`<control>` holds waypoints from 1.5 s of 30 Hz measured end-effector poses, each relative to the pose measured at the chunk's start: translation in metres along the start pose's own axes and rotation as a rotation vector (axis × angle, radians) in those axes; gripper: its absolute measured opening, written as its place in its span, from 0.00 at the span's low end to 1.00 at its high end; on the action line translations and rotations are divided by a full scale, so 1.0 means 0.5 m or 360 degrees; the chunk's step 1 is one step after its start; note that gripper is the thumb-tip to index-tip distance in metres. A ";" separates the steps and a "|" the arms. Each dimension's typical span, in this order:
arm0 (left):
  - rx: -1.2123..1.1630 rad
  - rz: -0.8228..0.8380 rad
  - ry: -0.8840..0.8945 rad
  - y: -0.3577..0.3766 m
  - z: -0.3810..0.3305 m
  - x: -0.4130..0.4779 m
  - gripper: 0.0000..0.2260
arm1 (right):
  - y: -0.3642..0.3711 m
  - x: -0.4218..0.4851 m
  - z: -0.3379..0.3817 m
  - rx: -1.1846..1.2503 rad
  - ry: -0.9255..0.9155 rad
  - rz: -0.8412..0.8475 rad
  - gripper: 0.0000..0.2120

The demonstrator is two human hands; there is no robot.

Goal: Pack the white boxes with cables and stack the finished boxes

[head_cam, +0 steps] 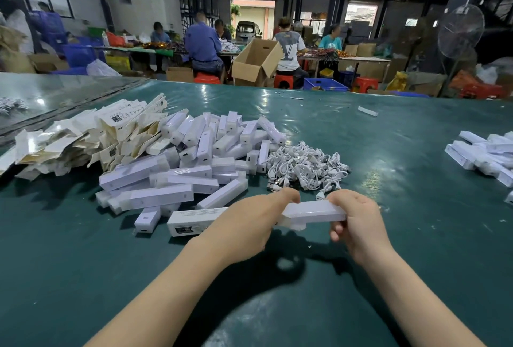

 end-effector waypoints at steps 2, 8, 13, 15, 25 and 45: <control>0.0009 -0.0014 0.0034 0.001 -0.011 0.005 0.26 | 0.013 -0.003 -0.011 -0.0028 0.0070 0.0063 0.11; 0.0340 -0.0167 -0.0167 -0.035 0.029 0.000 0.31 | 0.080 -0.027 -0.027 0.0235 0.0285 0.0462 0.05; 0.0240 -0.0285 -0.0233 -0.044 0.026 -0.005 0.29 | 0.051 -0.037 0.020 0.0301 -0.0207 0.0241 0.08; 0.0187 -0.0393 -0.0201 -0.051 0.011 -0.001 0.23 | 0.048 -0.056 0.039 0.0089 -0.0516 0.0148 0.09; 0.0473 -0.0645 -0.0091 -0.106 -0.018 -0.016 0.13 | 0.094 -0.067 0.033 -0.0328 -0.0642 0.0305 0.12; 0.0372 -0.0036 -0.0107 -0.016 0.021 0.009 0.26 | 0.161 -0.089 -0.009 -0.0685 -0.0538 0.0797 0.13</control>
Point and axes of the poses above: each hand's wrist, its own x-axis towards the middle knuckle, its own y-axis out of the palm, z = x × y, the point moved 10 cm from there along x, towards the middle knuckle, and after that the axes turned 10 degrees about y, right-handed, at the moved point
